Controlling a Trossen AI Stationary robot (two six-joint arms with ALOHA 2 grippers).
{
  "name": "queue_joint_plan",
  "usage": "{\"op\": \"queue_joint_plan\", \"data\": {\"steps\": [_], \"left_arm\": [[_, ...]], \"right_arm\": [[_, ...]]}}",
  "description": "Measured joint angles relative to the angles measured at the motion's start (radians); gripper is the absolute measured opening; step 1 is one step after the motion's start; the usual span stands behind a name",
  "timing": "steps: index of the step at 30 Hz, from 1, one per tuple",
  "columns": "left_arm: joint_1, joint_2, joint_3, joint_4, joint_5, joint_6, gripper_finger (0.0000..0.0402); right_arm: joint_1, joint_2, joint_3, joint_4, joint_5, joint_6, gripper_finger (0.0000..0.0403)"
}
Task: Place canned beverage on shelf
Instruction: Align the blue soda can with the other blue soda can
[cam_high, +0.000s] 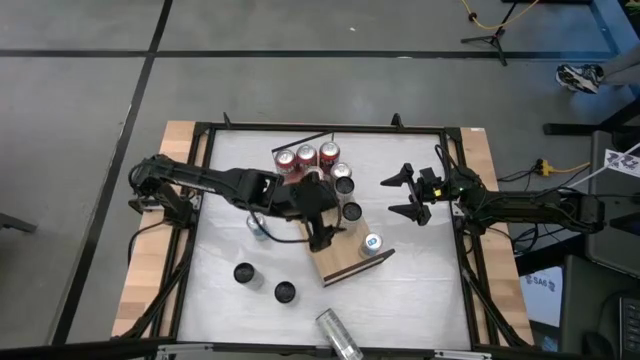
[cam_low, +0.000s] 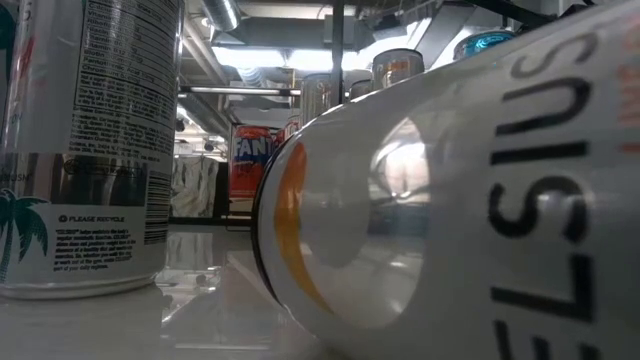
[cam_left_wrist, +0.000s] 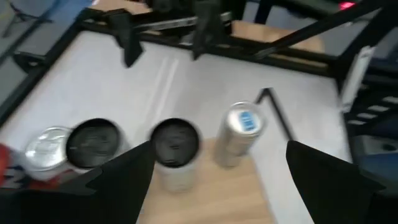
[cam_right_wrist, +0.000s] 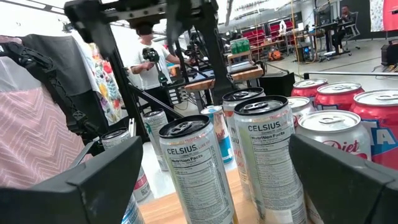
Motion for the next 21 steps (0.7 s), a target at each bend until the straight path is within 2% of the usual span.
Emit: {"op": "queue_joint_plan", "data": {"steps": [6, 12, 21], "left_arm": [[-0.061, 0.000, 0.001, 0.000, 0.000, -0.084, 0.0353], [-0.098, 0.000, 0.001, -0.030, 0.000, -0.271, 0.0353], [-0.092, -0.020, 0.001, -0.388, 0.000, -0.571, 0.0353]], "right_arm": [[0.000, 0.000, 0.000, 0.000, 0.000, 0.000, 0.0399], [0.000, 0.000, 0.000, 0.001, 0.000, 0.000, 0.0399], [0.000, 0.000, 0.000, 0.001, 0.000, 0.000, 0.0399]]}}
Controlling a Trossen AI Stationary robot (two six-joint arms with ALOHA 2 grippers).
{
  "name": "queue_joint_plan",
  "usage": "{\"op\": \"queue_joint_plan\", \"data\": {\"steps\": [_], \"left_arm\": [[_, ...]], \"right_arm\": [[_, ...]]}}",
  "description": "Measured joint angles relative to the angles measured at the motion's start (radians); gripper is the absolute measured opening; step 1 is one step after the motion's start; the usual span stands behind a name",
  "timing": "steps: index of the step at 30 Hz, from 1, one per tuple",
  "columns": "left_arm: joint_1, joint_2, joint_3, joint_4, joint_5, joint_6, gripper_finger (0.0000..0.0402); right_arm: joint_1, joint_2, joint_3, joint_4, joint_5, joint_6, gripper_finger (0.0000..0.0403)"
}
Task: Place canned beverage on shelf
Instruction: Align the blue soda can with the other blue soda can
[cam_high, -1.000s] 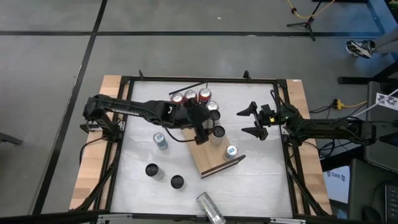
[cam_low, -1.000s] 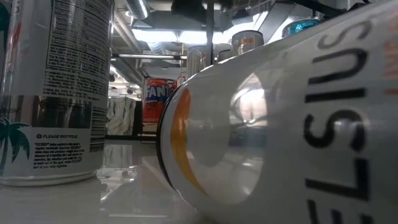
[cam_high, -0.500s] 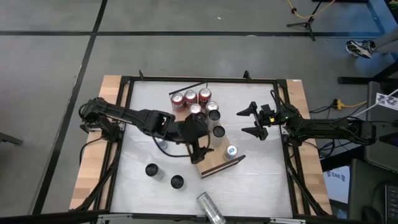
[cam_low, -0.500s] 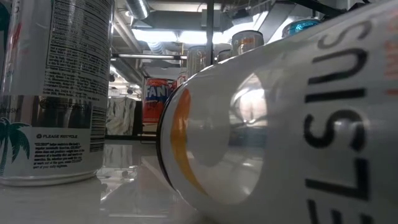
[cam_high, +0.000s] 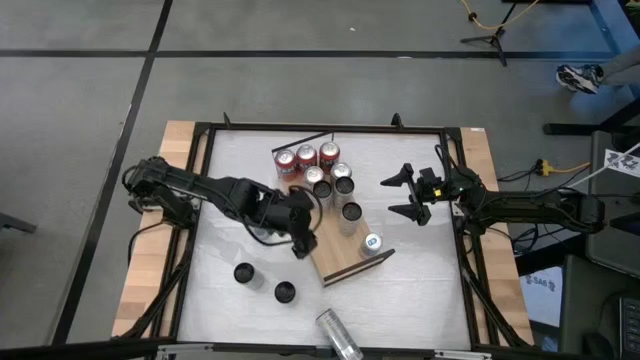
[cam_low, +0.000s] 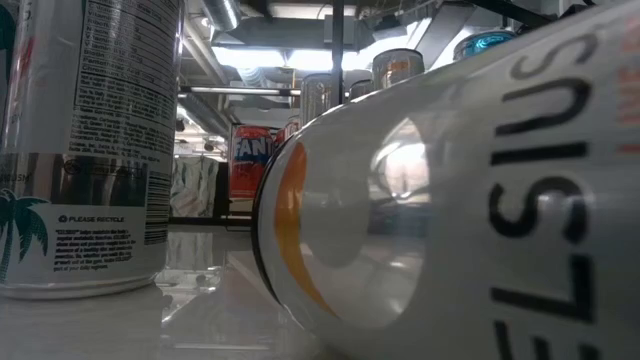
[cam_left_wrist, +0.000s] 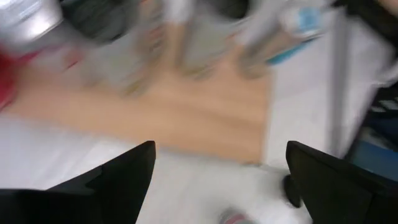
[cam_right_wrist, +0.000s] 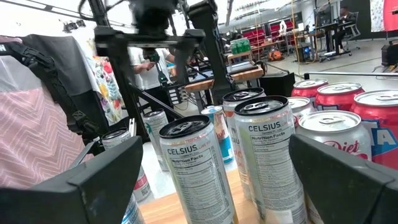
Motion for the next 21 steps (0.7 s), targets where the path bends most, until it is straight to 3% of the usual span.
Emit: {"op": "queue_joint_plan", "data": {"steps": [11, 21], "left_arm": [[0.021, -0.030, -0.011, -0.468, -0.003, -0.321, 0.0353], [0.021, -0.029, -0.121, -0.475, 0.004, -0.386, 0.0353]], "right_arm": [[0.000, 0.000, 0.000, 0.000, 0.000, 0.000, 0.0399], [0.000, 0.000, 0.000, 0.000, 0.000, 0.000, 0.0399]]}}
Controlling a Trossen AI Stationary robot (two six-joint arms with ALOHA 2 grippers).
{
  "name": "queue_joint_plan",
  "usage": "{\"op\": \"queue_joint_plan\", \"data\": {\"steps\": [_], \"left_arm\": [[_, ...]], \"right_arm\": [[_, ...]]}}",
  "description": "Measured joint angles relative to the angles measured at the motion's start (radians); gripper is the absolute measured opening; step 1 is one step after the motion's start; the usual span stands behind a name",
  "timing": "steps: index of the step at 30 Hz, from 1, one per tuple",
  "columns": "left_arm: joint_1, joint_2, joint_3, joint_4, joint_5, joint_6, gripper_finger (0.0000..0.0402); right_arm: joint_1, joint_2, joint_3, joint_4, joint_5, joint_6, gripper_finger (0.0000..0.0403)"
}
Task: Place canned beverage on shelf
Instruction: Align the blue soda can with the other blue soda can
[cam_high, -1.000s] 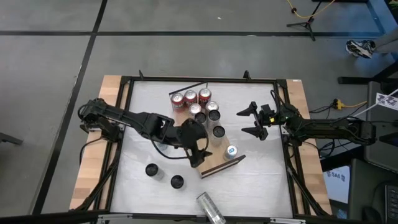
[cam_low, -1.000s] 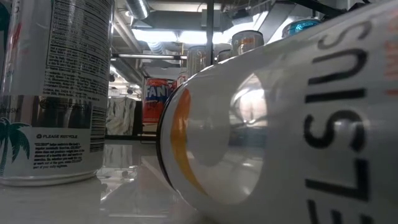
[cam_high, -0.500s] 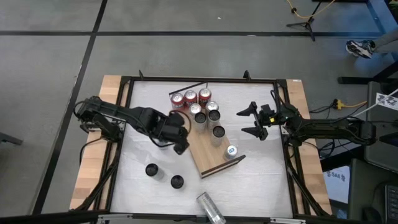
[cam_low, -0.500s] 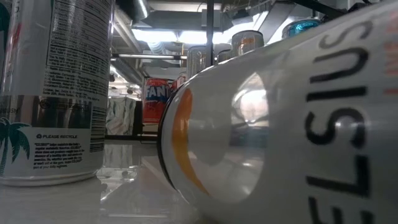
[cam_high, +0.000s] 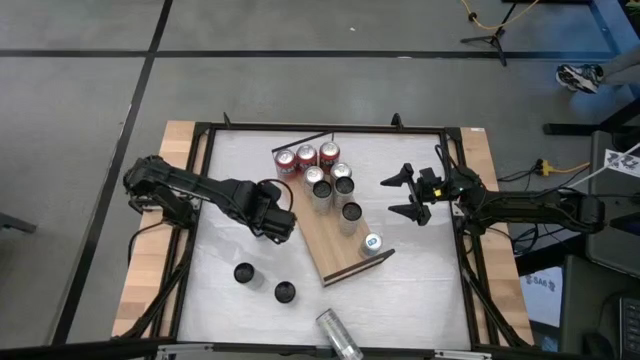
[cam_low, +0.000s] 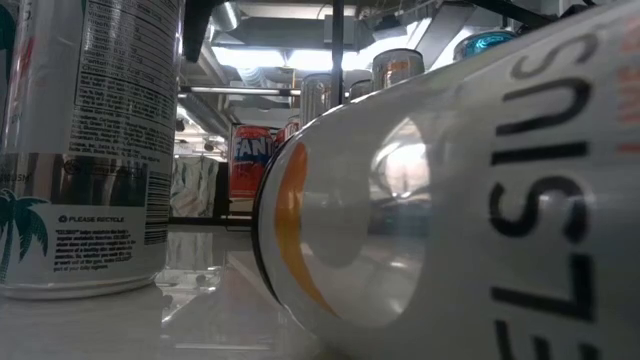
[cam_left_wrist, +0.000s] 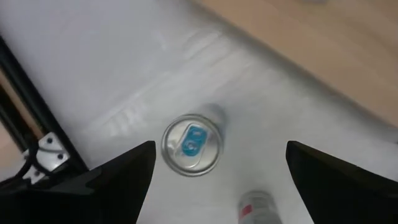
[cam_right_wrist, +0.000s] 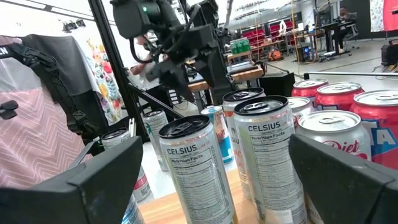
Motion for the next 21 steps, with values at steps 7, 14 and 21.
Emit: {"op": "queue_joint_plan", "data": {"steps": [7, 14, 21], "left_arm": [[0.000, 0.000, -0.079, 0.015, 0.031, -0.017, 0.0353], [0.000, 0.000, -0.149, 0.035, 0.051, -0.031, 0.0353], [0.000, 0.000, -0.221, 0.081, 0.052, -0.030, 0.0353]], "right_arm": [[0.000, 0.000, 0.000, 0.000, 0.000, 0.000, 0.0399], [0.000, 0.000, 0.000, 0.000, 0.000, 0.000, 0.0399], [0.000, 0.000, 0.000, 0.000, 0.000, 0.000, 0.0399]]}}
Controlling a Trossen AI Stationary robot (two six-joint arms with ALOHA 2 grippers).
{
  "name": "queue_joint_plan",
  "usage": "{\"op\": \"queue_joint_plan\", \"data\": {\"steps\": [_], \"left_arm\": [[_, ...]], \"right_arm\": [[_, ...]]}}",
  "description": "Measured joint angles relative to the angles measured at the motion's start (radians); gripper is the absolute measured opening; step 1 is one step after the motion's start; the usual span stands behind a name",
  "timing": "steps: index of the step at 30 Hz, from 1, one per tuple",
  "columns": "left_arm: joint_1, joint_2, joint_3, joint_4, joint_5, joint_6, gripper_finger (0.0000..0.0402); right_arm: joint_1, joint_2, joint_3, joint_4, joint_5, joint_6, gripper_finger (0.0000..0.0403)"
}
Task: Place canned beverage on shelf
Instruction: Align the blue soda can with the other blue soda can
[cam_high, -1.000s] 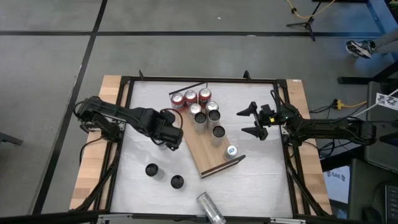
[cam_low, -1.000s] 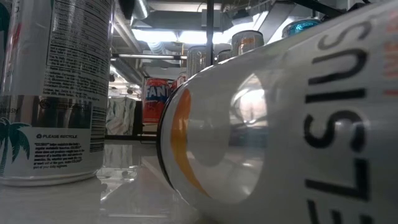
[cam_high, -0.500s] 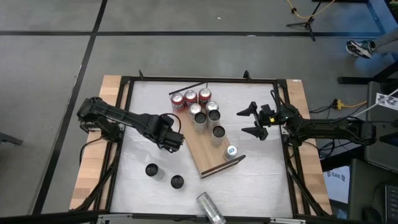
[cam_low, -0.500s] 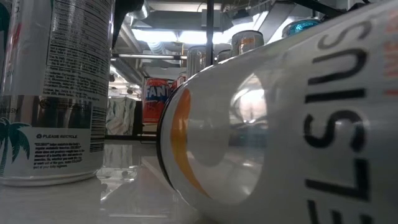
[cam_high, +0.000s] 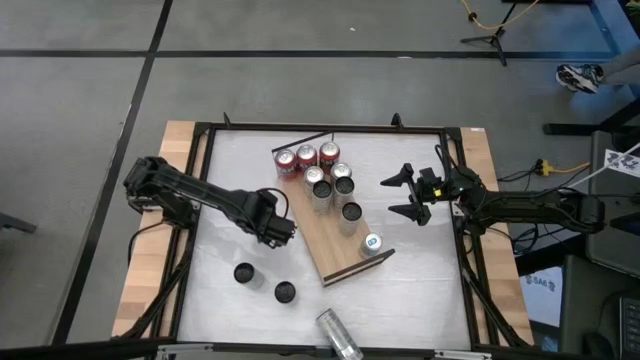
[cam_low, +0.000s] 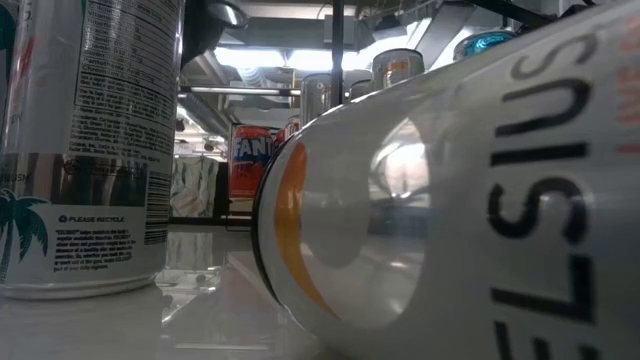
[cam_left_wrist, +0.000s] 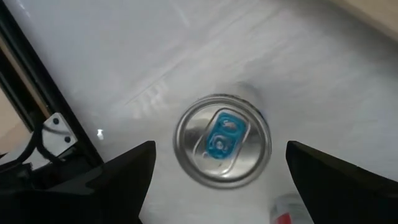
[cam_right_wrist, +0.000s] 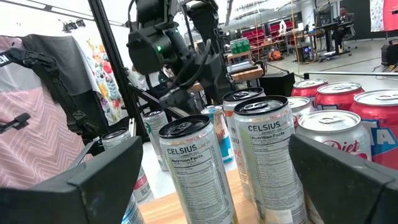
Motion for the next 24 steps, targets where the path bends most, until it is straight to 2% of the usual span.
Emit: {"op": "queue_joint_plan", "data": {"steps": [9, 18, 24], "left_arm": [[0.000, 0.000, -0.089, 0.089, -0.002, 0.035, 0.0353], [0.000, 0.000, -0.125, 0.151, -0.004, 0.070, 0.0352], [0.000, 0.000, -0.125, 0.151, -0.003, 0.070, 0.0322]], "right_arm": [[0.000, 0.000, 0.000, 0.000, 0.000, 0.000, 0.0399], [0.000, 0.000, 0.000, 0.000, 0.000, 0.000, 0.0399], [0.000, 0.000, 0.000, 0.000, 0.000, 0.000, 0.0399]]}}
